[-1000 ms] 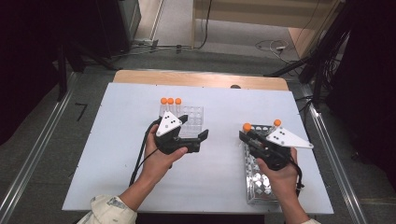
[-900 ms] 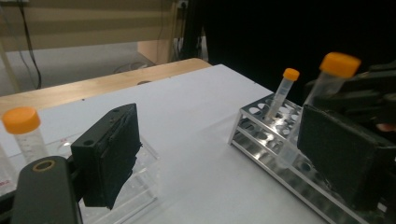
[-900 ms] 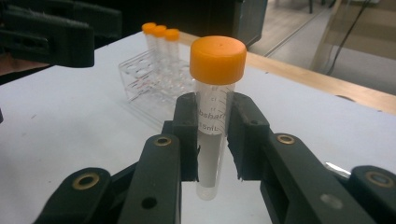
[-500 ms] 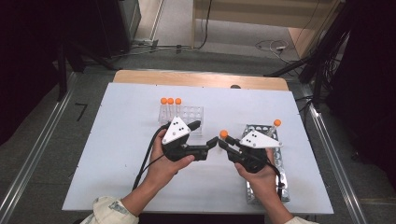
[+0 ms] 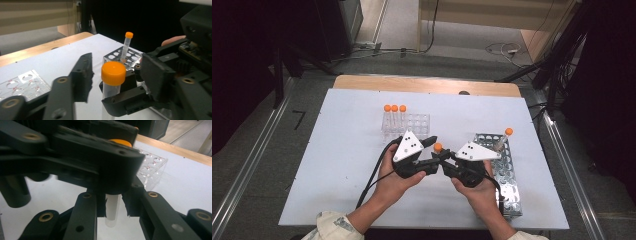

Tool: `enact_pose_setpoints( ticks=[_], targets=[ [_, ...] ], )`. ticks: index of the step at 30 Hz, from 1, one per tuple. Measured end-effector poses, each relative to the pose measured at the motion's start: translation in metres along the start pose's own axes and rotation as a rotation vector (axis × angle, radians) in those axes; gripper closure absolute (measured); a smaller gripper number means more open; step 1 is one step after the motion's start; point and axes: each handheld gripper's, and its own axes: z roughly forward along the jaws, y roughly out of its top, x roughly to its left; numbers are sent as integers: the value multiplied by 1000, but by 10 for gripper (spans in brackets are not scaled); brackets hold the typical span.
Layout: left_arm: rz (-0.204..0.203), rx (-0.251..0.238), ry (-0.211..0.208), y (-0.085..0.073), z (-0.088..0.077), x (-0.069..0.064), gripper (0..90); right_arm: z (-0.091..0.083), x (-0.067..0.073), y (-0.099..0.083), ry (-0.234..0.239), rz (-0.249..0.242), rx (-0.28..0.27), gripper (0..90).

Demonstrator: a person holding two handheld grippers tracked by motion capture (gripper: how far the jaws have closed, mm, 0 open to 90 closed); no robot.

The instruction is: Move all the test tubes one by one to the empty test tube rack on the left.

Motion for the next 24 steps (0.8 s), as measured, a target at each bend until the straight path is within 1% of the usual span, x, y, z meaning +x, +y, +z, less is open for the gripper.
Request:
enact_pose_setpoints(
  ticks=[2, 5, 6, 11, 21, 22, 24],
  targets=[
    [-1, -11, -4, -1, 0, 0, 529, 0, 0, 0, 3, 3, -1, 721],
    [14, -18, 0, -1, -1, -1, 599, 0, -1, 0, 6, 3, 3, 721],
    [12, -21, 0, -1, -1, -1, 620, 0, -1, -1, 4, 5, 3, 720],
    [14, -21, 1, -1, -2, 1, 693, 0, -1, -1, 5, 7, 3, 721],
    [10, -24, 2, 0, -2, 2, 714, 0, -1, -1, 4, 12, -2, 714],
    [8, -27, 3, 0, -2, 2, 714, -1, -1, -1, 7, 15, -3, 692],
    [6, -31, 6, 2, -3, 4, 714, -1, -1, 0, 10, 20, 1, 587]
  ],
)
